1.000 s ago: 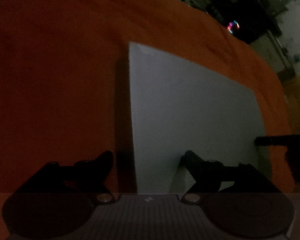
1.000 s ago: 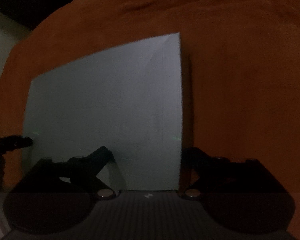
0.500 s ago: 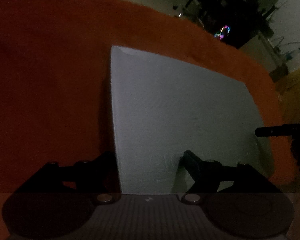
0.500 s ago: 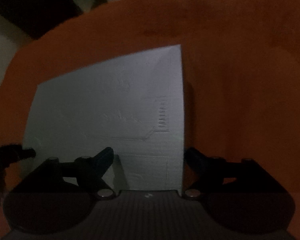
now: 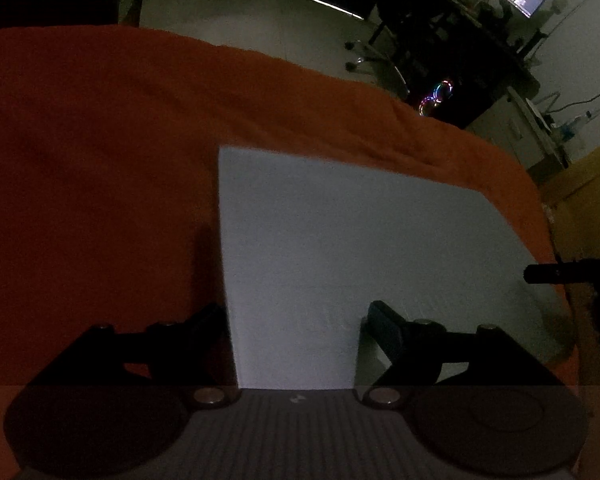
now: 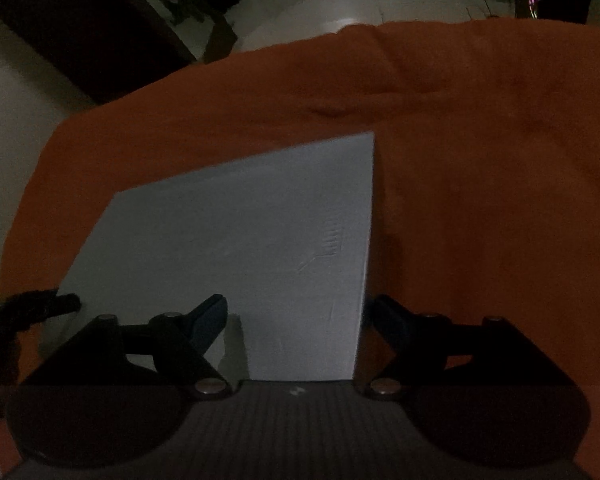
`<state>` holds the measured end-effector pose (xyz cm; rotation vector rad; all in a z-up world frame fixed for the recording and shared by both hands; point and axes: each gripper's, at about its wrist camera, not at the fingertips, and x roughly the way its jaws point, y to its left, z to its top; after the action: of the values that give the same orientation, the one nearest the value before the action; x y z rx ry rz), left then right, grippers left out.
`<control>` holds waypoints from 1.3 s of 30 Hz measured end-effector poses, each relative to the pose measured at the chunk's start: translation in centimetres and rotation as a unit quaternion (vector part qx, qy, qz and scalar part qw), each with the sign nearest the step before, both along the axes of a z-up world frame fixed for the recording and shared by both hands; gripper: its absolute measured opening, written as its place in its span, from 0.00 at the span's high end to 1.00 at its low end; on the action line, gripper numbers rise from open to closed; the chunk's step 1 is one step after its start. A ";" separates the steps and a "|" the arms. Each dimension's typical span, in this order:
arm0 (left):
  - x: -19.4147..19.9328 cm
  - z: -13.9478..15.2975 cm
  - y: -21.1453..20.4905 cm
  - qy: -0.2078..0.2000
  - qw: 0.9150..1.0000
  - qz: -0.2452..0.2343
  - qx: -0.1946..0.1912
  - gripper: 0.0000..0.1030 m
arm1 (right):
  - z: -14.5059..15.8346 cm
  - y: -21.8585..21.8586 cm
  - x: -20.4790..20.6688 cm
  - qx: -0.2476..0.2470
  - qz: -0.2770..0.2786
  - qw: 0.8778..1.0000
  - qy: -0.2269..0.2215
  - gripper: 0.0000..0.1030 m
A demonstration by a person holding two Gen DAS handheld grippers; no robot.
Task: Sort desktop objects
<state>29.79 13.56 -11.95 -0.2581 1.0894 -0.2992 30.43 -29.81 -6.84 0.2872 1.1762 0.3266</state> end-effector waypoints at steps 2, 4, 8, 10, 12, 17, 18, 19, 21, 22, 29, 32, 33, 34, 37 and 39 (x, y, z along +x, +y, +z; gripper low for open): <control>-0.7 0.9 -0.3 -0.009 1.000 -0.001 0.007 0.26 | 0.6 0.2 -1.1 0.001 0.002 1.000 -0.003 0.19; -1.5 1.8 -0.5 -0.015 1.000 -0.001 0.011 0.26 | 1.1 0.6 -2.1 0.000 0.006 1.000 -0.006 0.19; -3.9 2.4 -1.4 -0.021 0.999 -0.015 0.029 0.26 | 0.5 1.3 -3.7 -0.004 0.010 1.000 0.001 0.19; -5.6 1.8 -1.9 -0.020 0.999 -0.028 0.042 0.26 | -0.5 1.4 -5.1 -0.009 0.013 1.000 0.010 0.19; -8.1 0.4 -1.6 -0.011 0.998 -0.029 0.049 0.25 | -1.2 1.4 -6.8 -0.013 0.012 1.000 0.003 0.19; -10.9 0.7 -1.6 -0.043 0.999 0.004 0.029 0.26 | -1.2 0.9 -9.0 -0.015 -0.002 1.000 -0.012 0.20; -11.3 1.0 -2.0 -0.047 0.998 -0.004 0.036 0.26 | -1.2 1.1 -9.3 -0.026 0.004 1.000 -0.015 0.20; -11.7 1.1 -2.4 -0.053 0.998 -0.010 0.045 0.25 | -1.4 1.5 -9.7 -0.038 0.010 0.999 -0.015 0.21; -12.4 1.2 -3.3 -0.065 0.995 -0.020 0.066 0.24 | -2.1 1.9 -10.9 -0.051 0.015 0.999 -0.013 0.21; -12.8 1.2 -3.8 -0.070 0.994 -0.025 0.077 0.24 | -2.5 2.0 -11.6 -0.057 0.017 0.998 -0.013 0.21; -15.9 1.6 -5.7 -0.094 0.987 -0.045 0.119 0.23 | -2.0 3.1 -15.4 -0.095 0.058 0.994 -0.008 0.21; -17.7 1.9 -6.0 -0.082 0.988 -0.051 0.123 0.23 | -1.8 3.6 -16.5 -0.108 0.067 0.992 0.006 0.21; -18.3 2.0 -6.1 -0.078 0.988 -0.054 0.125 0.23 | -1.7 3.9 -17.0 -0.113 0.070 0.991 0.014 0.21; -19.0 2.1 -6.2 -0.073 0.988 -0.056 0.127 0.23 | -1.7 4.1 -17.6 -0.117 0.071 0.990 0.021 0.21; -20.6 2.1 -6.3 -0.059 0.987 -0.061 0.137 0.22 | -1.5 4.3 -19.0 -0.125 0.068 0.989 0.031 0.21; -21.0 2.3 -6.4 -0.054 0.987 -0.063 0.139 0.23 | -1.3 4.4 -19.8 -0.126 0.067 0.989 0.036 0.21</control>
<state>8.74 7.17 -9.65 0.0753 1.0283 -0.2672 10.63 -25.44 -8.14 -0.0024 1.2966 0.2828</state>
